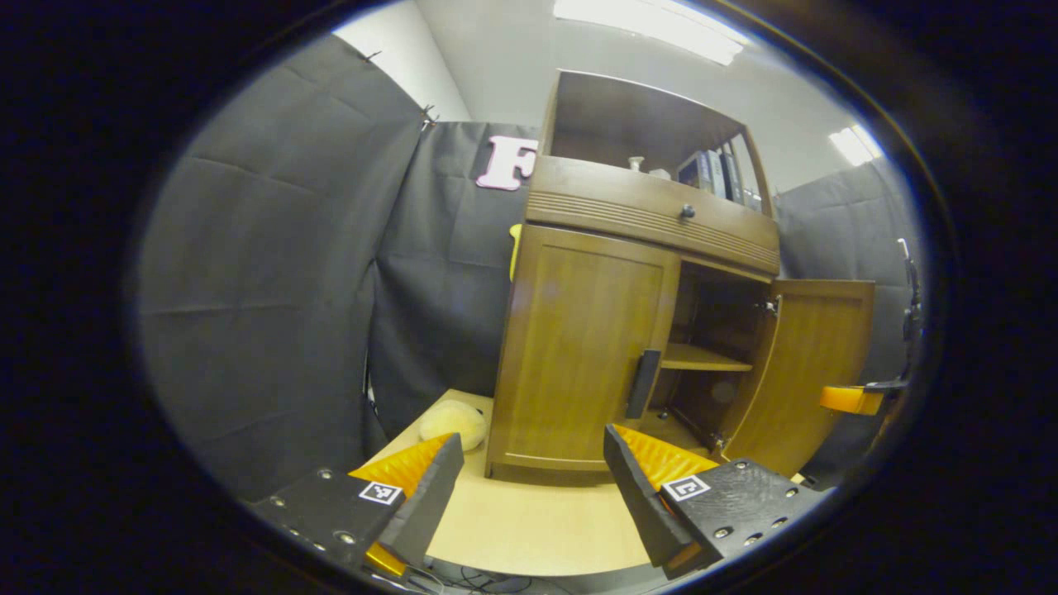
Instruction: Open the right door of the double-door shoe cabinet with the right hand, and open the left door with the left hand.
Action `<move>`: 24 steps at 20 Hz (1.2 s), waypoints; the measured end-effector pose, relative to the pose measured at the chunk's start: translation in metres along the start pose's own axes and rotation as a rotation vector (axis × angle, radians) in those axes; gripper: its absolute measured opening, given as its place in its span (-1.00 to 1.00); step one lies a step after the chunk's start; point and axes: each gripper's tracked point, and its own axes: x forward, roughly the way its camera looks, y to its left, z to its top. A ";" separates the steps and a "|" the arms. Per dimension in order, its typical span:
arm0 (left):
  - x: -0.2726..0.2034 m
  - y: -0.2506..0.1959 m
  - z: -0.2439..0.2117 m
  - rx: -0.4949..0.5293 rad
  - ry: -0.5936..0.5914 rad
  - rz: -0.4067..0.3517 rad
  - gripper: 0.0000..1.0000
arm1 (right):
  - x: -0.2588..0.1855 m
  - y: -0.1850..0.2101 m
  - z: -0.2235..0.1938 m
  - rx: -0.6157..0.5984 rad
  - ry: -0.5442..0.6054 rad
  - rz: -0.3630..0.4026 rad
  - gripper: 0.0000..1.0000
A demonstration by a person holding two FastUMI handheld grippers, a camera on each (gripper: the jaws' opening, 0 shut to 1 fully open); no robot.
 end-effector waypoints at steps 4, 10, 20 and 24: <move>0.021 0.010 0.004 -0.015 -0.003 0.021 1.00 | 0.019 0.007 -0.005 -0.022 0.006 0.033 -0.50; 0.063 -0.021 0.003 0.066 0.003 0.014 1.00 | 0.065 -0.008 -0.017 -0.030 -0.004 0.030 0.93; 0.182 -0.127 0.006 0.102 0.011 -0.120 1.00 | 0.112 -0.011 -0.033 -0.023 -0.016 0.050 0.97; 0.215 -0.160 -0.002 0.140 0.026 -0.188 1.00 | 0.119 -0.015 -0.034 -0.022 -0.009 0.056 0.93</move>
